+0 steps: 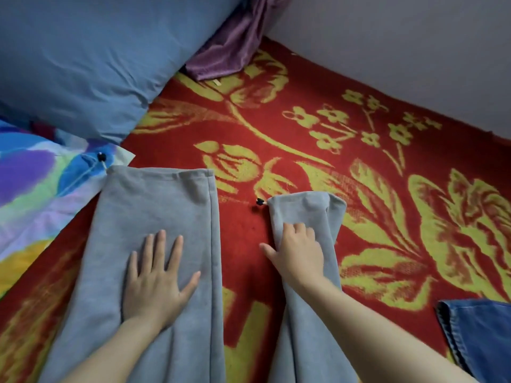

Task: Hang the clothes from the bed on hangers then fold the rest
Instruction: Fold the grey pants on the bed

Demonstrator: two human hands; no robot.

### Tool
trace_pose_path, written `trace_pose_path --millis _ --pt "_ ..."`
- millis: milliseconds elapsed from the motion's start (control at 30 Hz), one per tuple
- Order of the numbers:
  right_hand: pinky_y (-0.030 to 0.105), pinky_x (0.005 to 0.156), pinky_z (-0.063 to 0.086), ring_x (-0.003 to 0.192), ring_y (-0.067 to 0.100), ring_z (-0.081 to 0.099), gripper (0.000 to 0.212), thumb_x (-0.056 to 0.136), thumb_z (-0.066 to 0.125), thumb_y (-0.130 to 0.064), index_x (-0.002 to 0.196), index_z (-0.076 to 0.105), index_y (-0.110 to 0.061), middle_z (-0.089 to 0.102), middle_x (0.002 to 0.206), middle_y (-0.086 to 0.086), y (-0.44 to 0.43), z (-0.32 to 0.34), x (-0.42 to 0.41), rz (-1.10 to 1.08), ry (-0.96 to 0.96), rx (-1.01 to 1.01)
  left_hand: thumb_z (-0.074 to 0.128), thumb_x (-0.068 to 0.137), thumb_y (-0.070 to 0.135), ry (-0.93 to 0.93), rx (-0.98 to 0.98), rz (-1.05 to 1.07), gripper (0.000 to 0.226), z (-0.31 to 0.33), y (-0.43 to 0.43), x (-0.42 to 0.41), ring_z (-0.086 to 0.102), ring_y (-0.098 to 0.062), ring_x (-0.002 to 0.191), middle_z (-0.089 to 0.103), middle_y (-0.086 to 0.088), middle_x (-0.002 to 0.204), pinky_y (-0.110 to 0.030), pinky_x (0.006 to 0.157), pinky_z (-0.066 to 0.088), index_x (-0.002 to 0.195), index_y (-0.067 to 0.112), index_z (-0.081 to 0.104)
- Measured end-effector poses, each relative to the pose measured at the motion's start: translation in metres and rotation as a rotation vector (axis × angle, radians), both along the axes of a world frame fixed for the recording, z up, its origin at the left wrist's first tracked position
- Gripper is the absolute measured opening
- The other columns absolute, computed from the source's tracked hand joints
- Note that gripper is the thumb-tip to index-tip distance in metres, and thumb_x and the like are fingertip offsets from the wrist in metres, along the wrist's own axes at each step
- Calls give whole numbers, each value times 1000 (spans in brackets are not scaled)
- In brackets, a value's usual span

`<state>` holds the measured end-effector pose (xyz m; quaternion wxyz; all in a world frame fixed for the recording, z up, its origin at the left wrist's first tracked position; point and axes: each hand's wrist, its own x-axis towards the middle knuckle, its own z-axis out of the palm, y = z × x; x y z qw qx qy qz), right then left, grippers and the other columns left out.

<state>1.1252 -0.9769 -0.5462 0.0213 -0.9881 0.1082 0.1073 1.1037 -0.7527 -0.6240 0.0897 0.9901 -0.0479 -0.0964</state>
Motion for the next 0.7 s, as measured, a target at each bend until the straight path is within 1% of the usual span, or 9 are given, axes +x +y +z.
trace_pose_path --millis 67,133,200,233,300,367,467,567,700 --pt "33 79 42 110 25 44 60 85 53 -58 119 42 -10 47 117 7 3 -11 15 24 45 -75 24 85 61 -5 -11 -19 78 -10 2 -2 40 -42 128 41 -26 141 -58 99 29 134 6 50" --pt "34 75 40 108 26 44 55 85 58 -51 116 43 -8 47 114 8 2 -14 26 -15 107 -55 29 81 59 -9 -24 -24 78 -13 2 -1 38 -42 130 41 -26 142 -59 99 29 134 6 50" --pt "30 63 36 93 24 49 17 91 56 -24 92 48 -9 49 97 5 1 -10 32 -25 102 7 14 88 64 18 -27 -11 82 -9 1 -1 40 -43 129 42 -27 140 -58 99 29 133 5 51" --pt "28 54 32 78 21 49 15 89 49 -8 76 43 -10 48 83 3 -2 -5 36 -13 89 10 6 89 65 51 -33 -6 88 -6 0 -1 41 -44 128 42 -27 140 -58 99 29 133 4 51" --pt "28 44 20 58 18 40 22 83 42 3 65 39 -8 40 64 1 -9 13 42 -13 32 39 0 88 66 81 -47 9 93 -2 1 -2 42 -45 127 43 -28 139 -60 98 31 132 4 52" --pt "28 45 21 57 17 41 17 84 47 -2 68 52 -6 44 60 0 -30 35 44 -118 -144 248 0 88 67 105 -47 7 93 1 -1 -1 41 -44 128 43 -28 139 -61 97 32 132 4 52" --pt "20 48 36 56 3 49 12 79 55 -6 71 61 -13 56 63 -5 -85 71 31 -341 -498 641 0 88 67 114 -52 11 93 3 -1 0 40 -43 128 42 -28 139 -61 97 32 132 3 52" --pt "30 59 35 76 18 50 9 86 50 -6 89 58 -10 56 84 9 -161 68 8 -677 -560 550 6 89 66 101 -52 10 89 4 -3 0 40 -45 128 42 -28 139 -61 97 31 132 3 52" --pt "34 67 34 81 26 48 18 90 52 -18 103 52 -6 50 86 15 -222 37 -17 -918 -262 278 32 77 53 26 -46 9 78 3 -4 0 40 -45 128 41 -29 140 -63 97 31 131 2 52"
